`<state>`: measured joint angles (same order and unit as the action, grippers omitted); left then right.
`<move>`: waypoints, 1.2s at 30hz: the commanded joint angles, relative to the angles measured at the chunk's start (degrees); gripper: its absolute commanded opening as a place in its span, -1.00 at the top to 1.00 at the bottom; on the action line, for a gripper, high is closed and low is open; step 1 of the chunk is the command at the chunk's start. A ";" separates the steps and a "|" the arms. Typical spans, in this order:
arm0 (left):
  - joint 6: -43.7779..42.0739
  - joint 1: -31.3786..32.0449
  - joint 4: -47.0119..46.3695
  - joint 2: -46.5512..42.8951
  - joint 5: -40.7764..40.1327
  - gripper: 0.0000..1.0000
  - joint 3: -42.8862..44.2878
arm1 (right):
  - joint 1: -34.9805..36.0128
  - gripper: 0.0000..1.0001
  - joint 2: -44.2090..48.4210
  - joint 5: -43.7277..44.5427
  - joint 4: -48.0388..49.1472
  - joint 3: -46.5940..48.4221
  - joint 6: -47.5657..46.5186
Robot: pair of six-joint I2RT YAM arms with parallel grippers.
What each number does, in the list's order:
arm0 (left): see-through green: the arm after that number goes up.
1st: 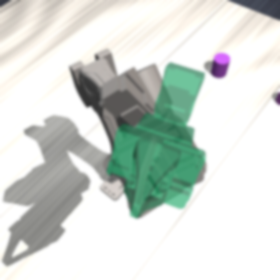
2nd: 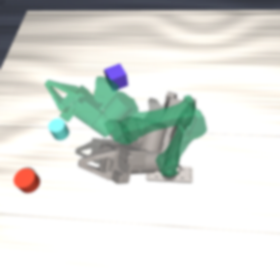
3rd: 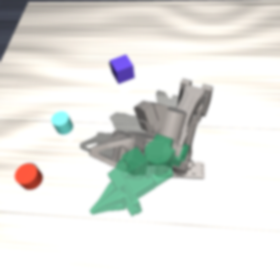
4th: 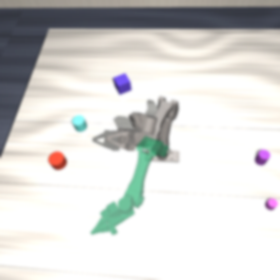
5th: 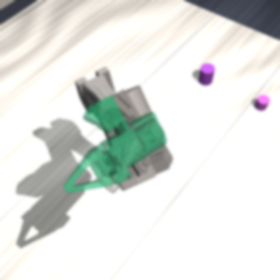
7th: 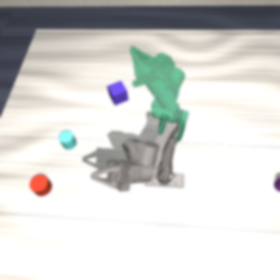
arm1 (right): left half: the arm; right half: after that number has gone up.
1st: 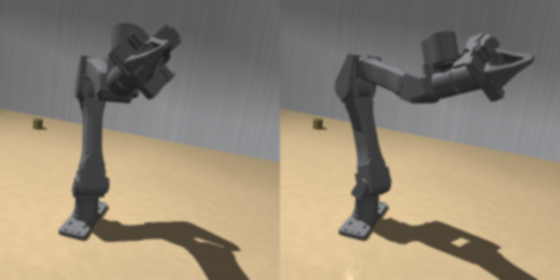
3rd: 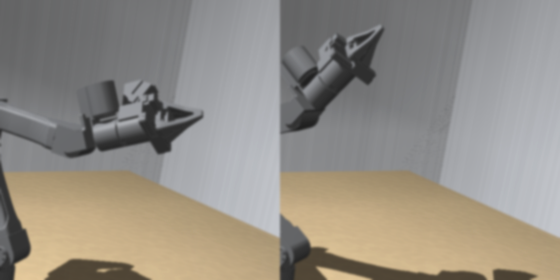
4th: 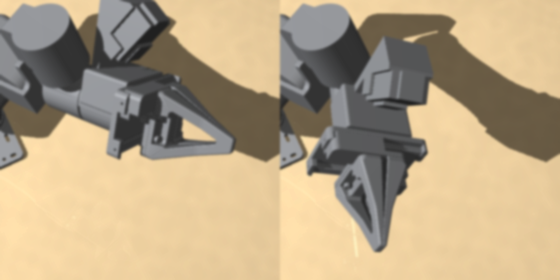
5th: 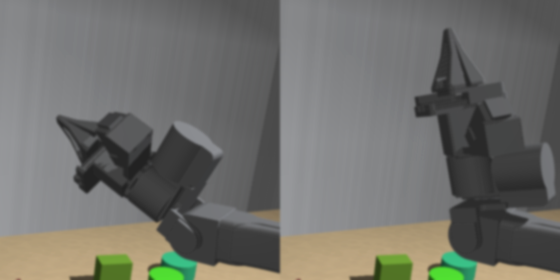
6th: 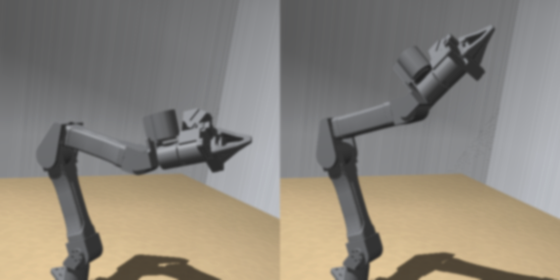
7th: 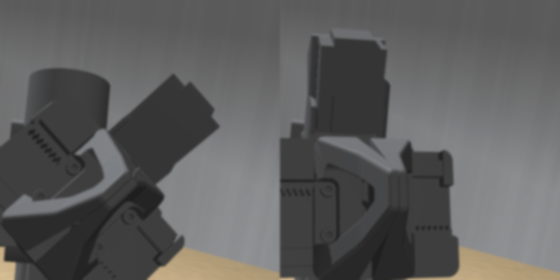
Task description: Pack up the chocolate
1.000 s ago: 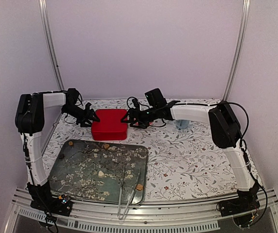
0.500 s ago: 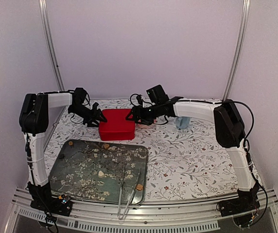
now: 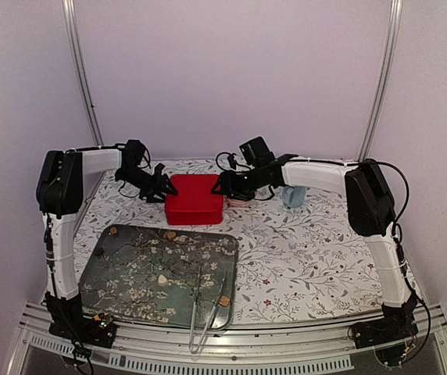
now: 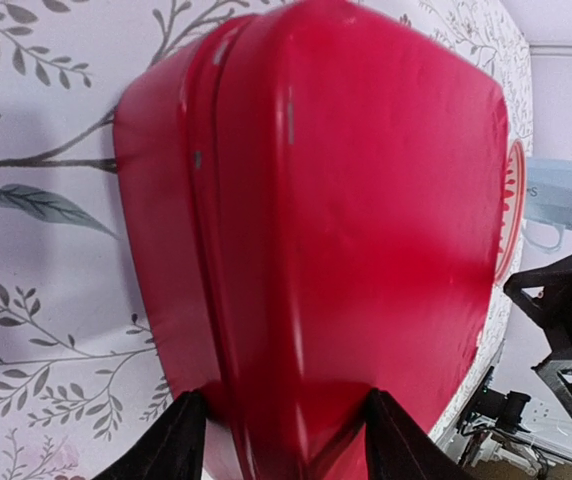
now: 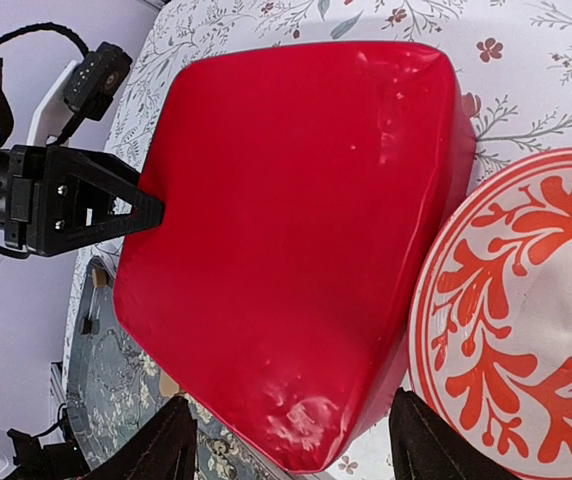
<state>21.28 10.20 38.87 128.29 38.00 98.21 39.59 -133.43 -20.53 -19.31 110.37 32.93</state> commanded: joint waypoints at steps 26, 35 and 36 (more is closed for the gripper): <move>2.98 9.74 -1.85 6.97 3.53 -0.04 6.85 | -4.21 -0.27 11.40 1.11 -0.29 -8.41 -3.35; 5.74 9.05 -1.75 5.29 -0.58 -0.02 4.18 | -4.37 -0.24 12.36 -0.51 -0.29 -9.94 -3.92; 5.78 8.65 -1.64 4.93 -0.97 0.00 3.51 | -4.43 -0.23 12.65 -0.43 -0.33 -10.44 -3.92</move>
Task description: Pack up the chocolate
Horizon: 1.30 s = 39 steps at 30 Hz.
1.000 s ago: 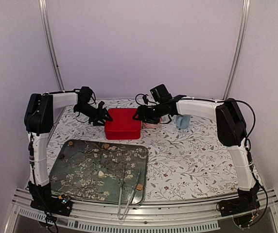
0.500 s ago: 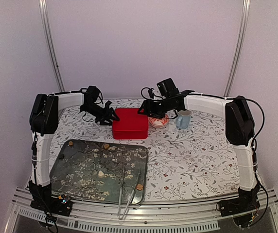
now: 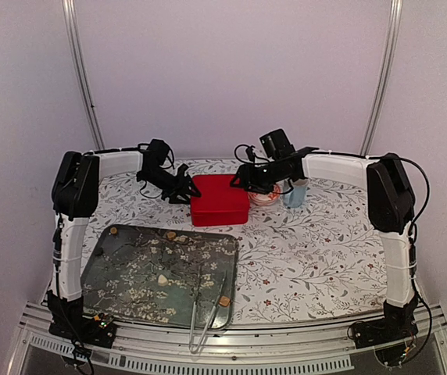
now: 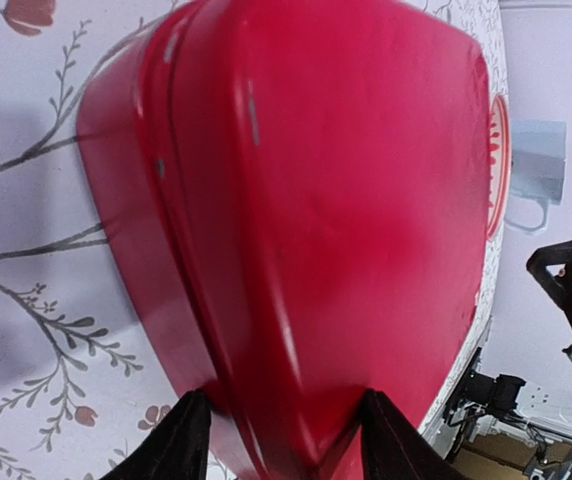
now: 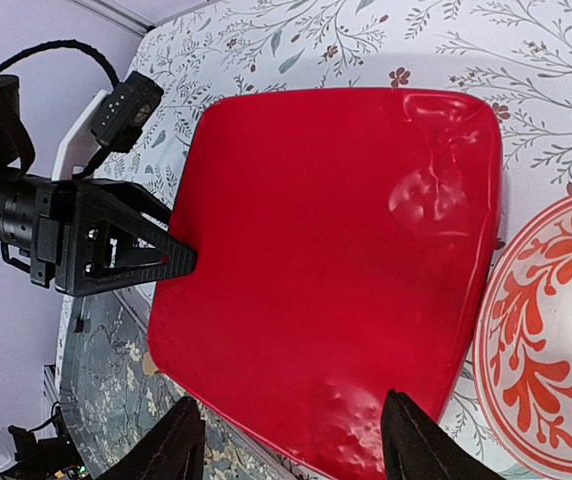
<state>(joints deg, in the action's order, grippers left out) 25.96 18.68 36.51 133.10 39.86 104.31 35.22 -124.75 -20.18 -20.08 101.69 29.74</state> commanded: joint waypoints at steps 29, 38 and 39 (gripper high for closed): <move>-5.37 -4.97 6.86 -2.05 -8.15 0.25 -5.16 | 1.18 -0.53 0.89 -1.39 -4.71 -3.96 -2.12; -3.90 -4.90 2.50 -4.71 -5.23 -0.15 -5.50 | 1.34 -0.65 -2.13 -0.82 -5.12 -2.55 -1.39; -3.57 -4.94 2.17 -5.03 -5.22 -0.19 -5.60 | 1.38 -0.67 -2.46 -0.76 -5.24 -2.29 -1.36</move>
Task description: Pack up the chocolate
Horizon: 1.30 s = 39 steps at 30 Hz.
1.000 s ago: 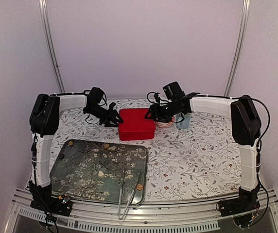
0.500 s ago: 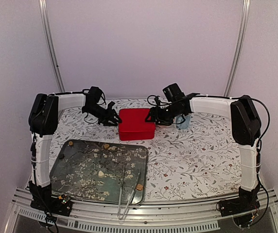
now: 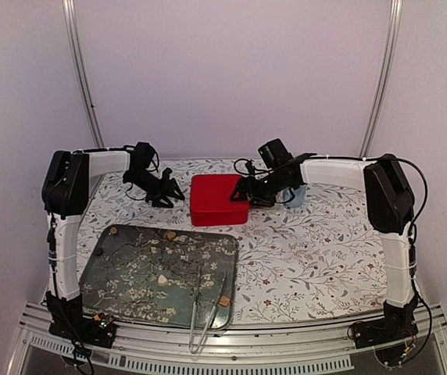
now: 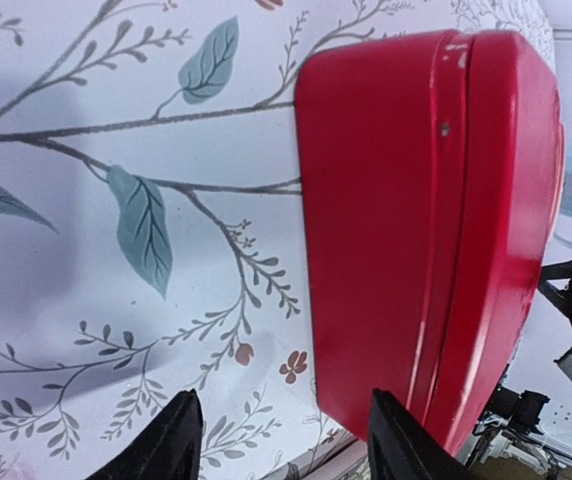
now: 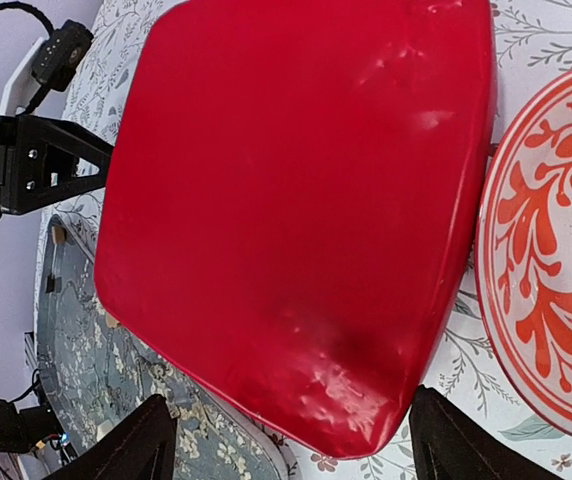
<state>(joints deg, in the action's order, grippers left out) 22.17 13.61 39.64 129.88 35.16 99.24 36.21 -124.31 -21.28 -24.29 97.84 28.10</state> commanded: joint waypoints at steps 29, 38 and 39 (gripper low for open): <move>3.59 1.32 -10.79 -0.96 5.51 -0.52 -1.92 | 3.50 -0.75 -13.06 2.87 -5.05 15.00 -4.44; -1.21 2.99 -3.48 0.24 0.19 -0.42 -0.27 | 5.66 -0.71 -14.87 8.41 -8.52 19.63 -7.43; -1.58 3.23 -3.25 0.08 0.46 -0.39 -0.59 | 6.01 -0.71 -14.95 8.96 -8.71 20.08 -7.72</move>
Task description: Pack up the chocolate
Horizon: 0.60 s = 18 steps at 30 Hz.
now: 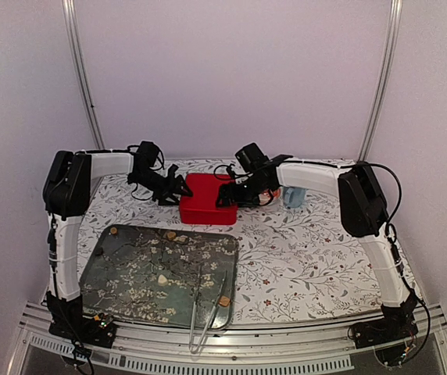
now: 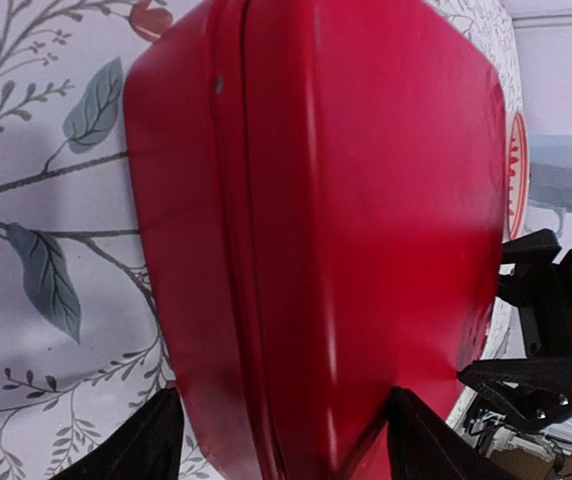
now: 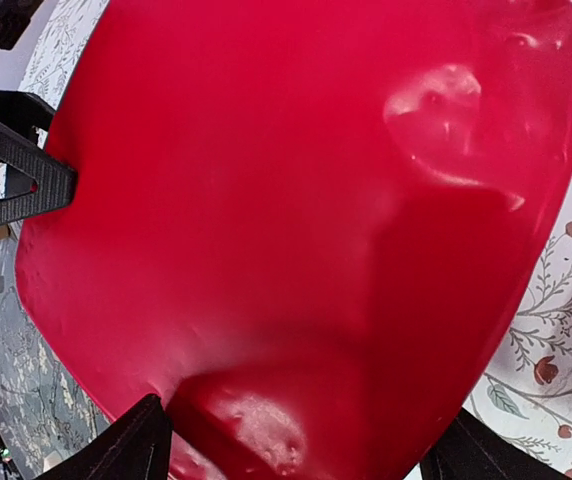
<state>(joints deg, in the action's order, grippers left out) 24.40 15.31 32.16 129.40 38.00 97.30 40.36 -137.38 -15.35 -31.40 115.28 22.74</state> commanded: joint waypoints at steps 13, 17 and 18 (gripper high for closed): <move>-7.11 7.92 4.59 -4.77 -1.06 -0.16 -4.22 | 4.21 -0.64 -2.62 4.91 -4.90 5.21 -4.58; -6.82 10.43 4.19 -5.34 -0.15 -0.07 -5.45 | 5.14 -0.64 -2.45 5.07 -6.30 5.21 -5.09; -6.36 10.70 3.69 -5.49 0.41 -0.04 -6.02 | 5.21 -0.64 -2.36 4.83 -6.82 5.10 -5.01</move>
<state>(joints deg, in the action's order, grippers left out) 18.57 19.42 34.24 125.05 32.45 93.73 42.28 -138.15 -9.61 -37.87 119.44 20.14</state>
